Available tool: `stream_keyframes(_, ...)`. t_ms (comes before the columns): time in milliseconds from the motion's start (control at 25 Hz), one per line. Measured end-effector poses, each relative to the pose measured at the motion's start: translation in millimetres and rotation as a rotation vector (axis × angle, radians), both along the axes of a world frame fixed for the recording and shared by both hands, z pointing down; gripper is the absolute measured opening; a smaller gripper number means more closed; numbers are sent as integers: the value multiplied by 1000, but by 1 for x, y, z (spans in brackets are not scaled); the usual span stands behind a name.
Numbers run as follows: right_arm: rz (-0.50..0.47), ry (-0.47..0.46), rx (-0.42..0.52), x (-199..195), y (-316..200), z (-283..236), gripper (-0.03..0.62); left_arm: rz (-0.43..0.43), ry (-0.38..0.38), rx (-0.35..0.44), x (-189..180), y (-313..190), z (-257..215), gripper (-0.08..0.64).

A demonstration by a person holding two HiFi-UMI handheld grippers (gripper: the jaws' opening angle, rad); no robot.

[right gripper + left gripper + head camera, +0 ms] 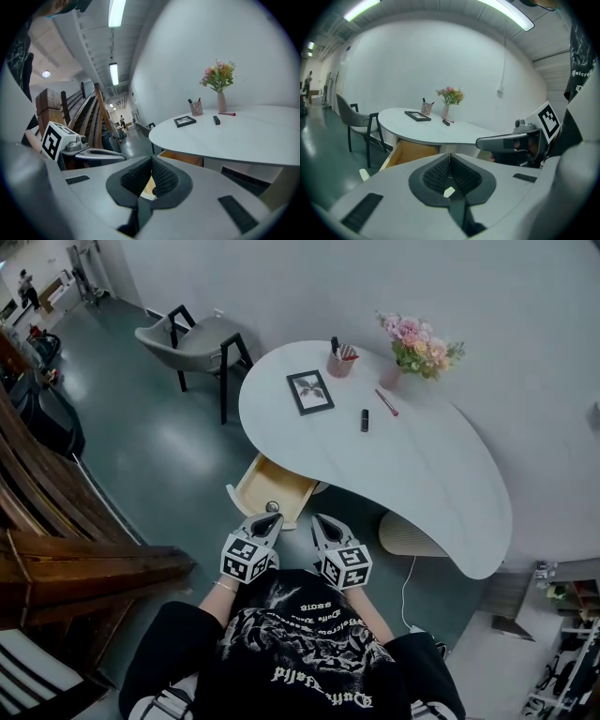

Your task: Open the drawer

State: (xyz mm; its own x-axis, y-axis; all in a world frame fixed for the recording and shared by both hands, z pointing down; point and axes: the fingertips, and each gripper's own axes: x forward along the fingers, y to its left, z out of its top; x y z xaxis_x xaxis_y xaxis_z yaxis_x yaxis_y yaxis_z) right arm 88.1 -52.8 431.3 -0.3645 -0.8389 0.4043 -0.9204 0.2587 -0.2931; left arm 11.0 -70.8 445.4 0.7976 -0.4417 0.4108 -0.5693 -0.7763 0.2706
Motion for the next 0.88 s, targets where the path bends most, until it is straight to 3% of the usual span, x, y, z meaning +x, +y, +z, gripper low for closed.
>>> stream_keyframes(320,-1,18,0,3,-1,3,26,35,-11,12,6,2,2,25)
stream_keyframes(880,-22,34,-3,3,-4,7,26,17,-8,27,4,-3,0,25)
